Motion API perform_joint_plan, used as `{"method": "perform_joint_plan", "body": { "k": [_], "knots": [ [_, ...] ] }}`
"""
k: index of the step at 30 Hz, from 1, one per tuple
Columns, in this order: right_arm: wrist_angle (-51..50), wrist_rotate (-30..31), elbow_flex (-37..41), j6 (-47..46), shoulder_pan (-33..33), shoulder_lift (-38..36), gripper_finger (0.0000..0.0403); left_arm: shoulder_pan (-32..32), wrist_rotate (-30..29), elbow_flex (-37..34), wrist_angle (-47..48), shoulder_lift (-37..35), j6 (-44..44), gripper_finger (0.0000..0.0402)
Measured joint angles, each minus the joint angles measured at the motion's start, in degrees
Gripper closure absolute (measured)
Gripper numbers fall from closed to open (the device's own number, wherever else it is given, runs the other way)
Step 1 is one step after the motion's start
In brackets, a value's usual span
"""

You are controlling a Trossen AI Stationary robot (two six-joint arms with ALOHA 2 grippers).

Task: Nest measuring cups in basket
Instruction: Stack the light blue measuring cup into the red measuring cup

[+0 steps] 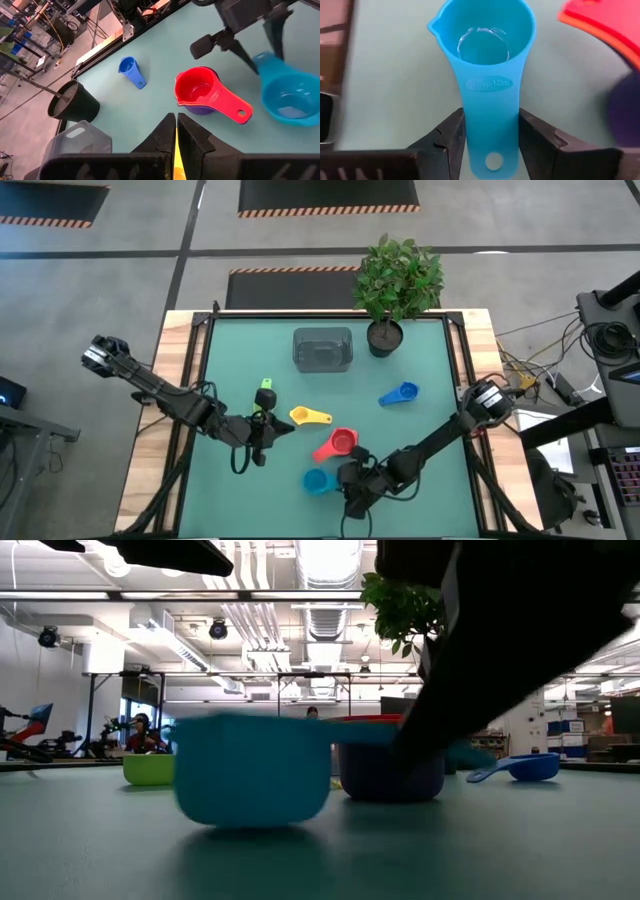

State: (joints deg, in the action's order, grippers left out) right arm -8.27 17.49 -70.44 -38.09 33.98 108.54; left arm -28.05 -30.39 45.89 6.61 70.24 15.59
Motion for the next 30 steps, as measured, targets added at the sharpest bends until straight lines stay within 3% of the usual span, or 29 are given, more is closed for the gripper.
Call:
{"method": "perform_joint_plan", "body": {
  "k": [6, 16, 25, 30],
  "knots": [
    [-2.7, -4.1, -3.5, 0.1, 0.2, -0.1, 0.0260, 0.0, 0.0, 0.0, 0.0, 0.0, 0.0, 0.0402],
    [-16.6, -3.8, -10.2, -0.9, 0.4, -2.0, 0.0259, 0.0, 0.0, 0.0, 0.0, 0.0, 0.0, 0.0402],
    [-26.3, 2.5, -10.9, -3.5, 0.7, -9.0, 0.0257, 0.0, 0.0, 0.0, -0.3, 0.0, 0.0, 0.0402],
    [-36.7, 9.2, -9.7, -11.9, 0.8, -12.0, 0.0256, 0.0, 0.0, 0.0, -0.4, 0.0, 0.0, 0.0402]
  ]
}}
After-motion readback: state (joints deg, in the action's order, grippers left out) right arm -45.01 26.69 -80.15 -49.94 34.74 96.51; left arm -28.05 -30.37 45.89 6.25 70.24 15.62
